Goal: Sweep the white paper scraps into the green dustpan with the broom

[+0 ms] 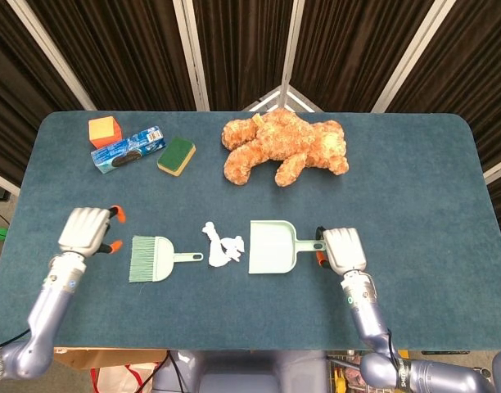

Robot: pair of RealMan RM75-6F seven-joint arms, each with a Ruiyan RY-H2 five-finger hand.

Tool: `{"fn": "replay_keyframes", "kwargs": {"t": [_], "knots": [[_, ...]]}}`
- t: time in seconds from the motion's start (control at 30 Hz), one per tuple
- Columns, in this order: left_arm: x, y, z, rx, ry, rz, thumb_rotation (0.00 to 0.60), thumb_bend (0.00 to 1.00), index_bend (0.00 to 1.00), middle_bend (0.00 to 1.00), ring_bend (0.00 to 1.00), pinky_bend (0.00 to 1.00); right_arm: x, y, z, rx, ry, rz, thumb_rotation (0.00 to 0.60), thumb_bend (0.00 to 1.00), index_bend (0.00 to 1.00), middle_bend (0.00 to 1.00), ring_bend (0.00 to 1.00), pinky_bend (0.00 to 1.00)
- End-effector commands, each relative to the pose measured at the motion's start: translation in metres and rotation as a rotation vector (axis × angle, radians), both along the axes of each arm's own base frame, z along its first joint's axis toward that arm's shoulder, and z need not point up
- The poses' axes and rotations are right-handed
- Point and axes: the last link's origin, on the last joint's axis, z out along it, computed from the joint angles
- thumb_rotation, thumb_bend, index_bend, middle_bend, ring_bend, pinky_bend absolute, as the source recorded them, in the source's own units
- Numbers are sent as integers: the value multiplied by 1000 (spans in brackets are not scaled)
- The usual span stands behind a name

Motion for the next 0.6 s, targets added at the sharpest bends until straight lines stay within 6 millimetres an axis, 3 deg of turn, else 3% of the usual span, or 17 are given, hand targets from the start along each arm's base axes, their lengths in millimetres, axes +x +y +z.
{"fn": "replay_keyframes", "kwargs": {"t": [0.03,0.6], "knots": [[14,6,-19,-32,-6,7,600,315,476,1000,925,914,1,-1,0,0,-2,0,600,447,588,820,797,795],[41,7,-70,-106,3,69,600,334,474,1000,965,965,0,4,-12,22,-3,-12,600,448,588,820,797,795]]}}
